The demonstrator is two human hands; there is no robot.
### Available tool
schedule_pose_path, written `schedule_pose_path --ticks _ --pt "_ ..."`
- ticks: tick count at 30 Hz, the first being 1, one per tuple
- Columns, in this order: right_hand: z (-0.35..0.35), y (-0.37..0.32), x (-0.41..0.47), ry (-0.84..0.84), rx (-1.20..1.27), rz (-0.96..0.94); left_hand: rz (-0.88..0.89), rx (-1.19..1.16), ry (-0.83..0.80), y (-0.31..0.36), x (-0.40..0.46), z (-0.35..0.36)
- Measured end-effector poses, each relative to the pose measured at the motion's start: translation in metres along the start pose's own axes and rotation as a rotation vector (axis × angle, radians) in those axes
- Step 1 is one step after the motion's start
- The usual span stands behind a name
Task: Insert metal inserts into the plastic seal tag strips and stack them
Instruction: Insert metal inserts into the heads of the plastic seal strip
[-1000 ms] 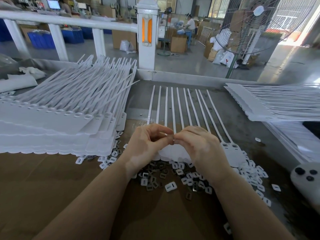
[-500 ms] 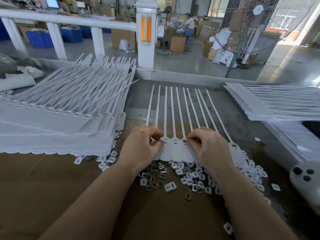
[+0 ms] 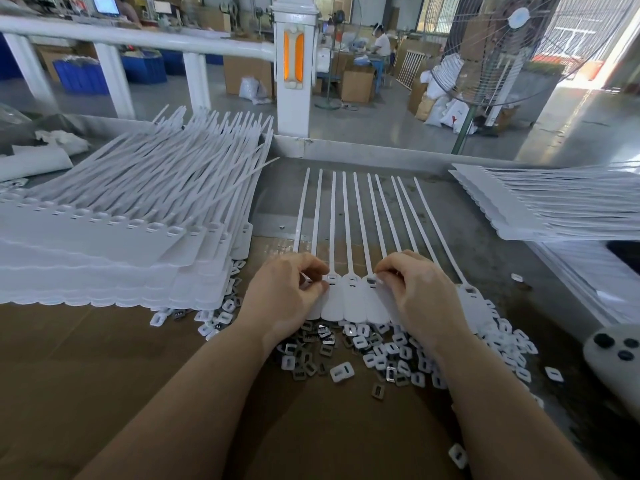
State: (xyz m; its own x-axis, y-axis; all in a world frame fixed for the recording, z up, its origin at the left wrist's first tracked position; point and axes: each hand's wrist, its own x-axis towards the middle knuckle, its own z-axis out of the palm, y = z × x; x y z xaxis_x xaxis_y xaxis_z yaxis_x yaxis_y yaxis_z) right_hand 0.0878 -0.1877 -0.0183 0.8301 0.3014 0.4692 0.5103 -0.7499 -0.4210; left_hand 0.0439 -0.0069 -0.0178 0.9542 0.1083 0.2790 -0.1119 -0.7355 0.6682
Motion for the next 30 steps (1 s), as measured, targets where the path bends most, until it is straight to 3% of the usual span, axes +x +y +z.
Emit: schedule_pose_path --ticks 30 --pt "0.0022 -0.0012 0.0032 -0.071 -0.077 0.002 -0.001 0.0 -0.018 -0.0017 0.0007 0.0009"
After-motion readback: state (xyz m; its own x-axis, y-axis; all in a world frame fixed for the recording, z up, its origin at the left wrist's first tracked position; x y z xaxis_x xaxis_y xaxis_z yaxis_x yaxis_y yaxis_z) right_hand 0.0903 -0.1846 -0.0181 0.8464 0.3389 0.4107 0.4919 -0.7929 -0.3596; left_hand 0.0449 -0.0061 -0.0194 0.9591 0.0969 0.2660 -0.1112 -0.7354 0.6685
